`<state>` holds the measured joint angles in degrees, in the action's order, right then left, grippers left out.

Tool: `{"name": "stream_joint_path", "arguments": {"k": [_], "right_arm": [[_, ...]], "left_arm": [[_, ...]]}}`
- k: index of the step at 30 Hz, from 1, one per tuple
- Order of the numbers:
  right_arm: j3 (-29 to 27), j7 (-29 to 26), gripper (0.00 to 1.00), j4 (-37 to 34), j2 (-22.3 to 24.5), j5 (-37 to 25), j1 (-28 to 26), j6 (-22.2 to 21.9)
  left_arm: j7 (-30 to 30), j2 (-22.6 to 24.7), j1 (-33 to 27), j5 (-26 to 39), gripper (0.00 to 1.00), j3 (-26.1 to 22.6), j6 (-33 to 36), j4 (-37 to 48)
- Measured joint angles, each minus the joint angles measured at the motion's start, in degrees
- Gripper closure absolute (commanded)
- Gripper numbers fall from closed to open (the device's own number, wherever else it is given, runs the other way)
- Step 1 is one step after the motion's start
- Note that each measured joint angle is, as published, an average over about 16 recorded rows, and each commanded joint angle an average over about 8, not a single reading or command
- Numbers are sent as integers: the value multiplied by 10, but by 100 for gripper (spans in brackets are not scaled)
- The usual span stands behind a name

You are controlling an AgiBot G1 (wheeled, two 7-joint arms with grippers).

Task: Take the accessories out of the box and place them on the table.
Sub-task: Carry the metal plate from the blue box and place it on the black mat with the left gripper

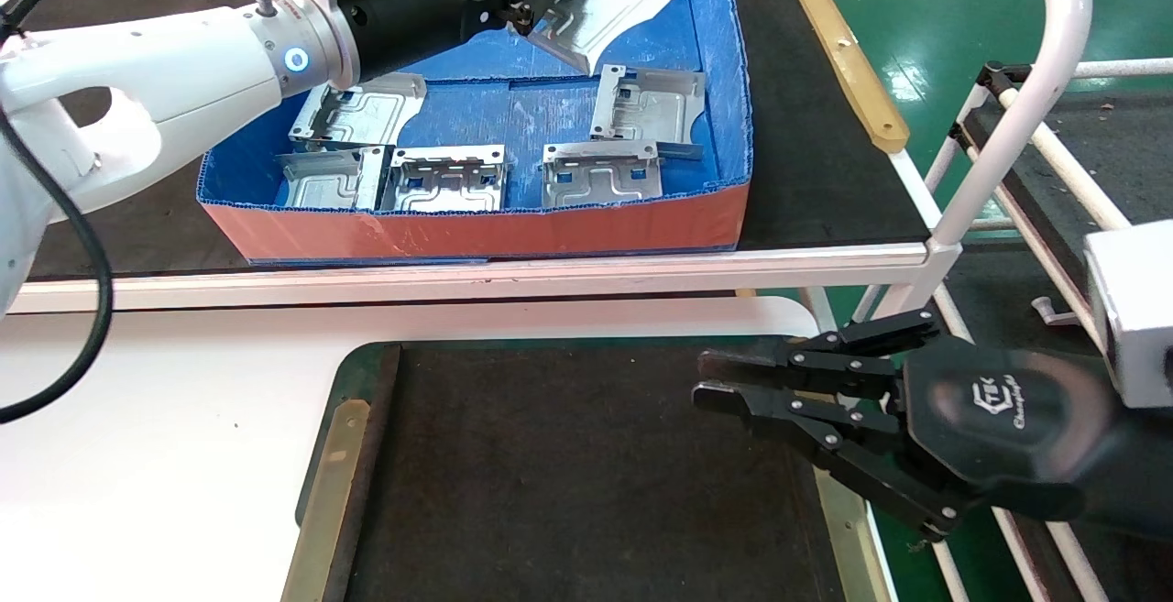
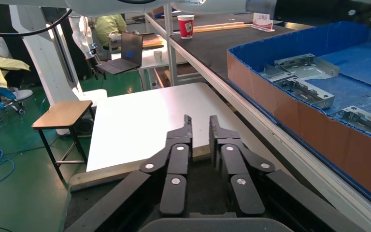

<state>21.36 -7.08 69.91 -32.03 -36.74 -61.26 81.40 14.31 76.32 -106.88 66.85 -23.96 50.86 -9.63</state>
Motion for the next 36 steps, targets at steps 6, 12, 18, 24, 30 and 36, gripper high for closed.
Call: {"name": "stream_joint_path", "arguments": {"k": [6, 12, 18, 24, 30, 36], "right_arm": [[0, 0, 0, 0, 0, 0, 0, 0], [0, 0, 0, 0, 0, 0, 0, 0], [0, 0, 0, 0, 0, 0, 0, 0], [0, 0, 0, 0, 0, 0, 0, 0], [0, 0, 0, 0, 0, 0, 0, 0], [0, 0, 0, 0, 0, 0, 0, 0]], "left_arm": [[22, -8, -1, -9, 100, 2, 55, 16], [43, -16, -2, -13, 100, 2, 112, 29], [61, -23, -4, -16, 100, 2, 172, 37], [76, -31, -7, -17, 100, 1, 236, 41], [84, -43, -7, -13, 100, -3, 303, 47], [88, -55, -4, -5, 100, -11, 360, 48]]}}
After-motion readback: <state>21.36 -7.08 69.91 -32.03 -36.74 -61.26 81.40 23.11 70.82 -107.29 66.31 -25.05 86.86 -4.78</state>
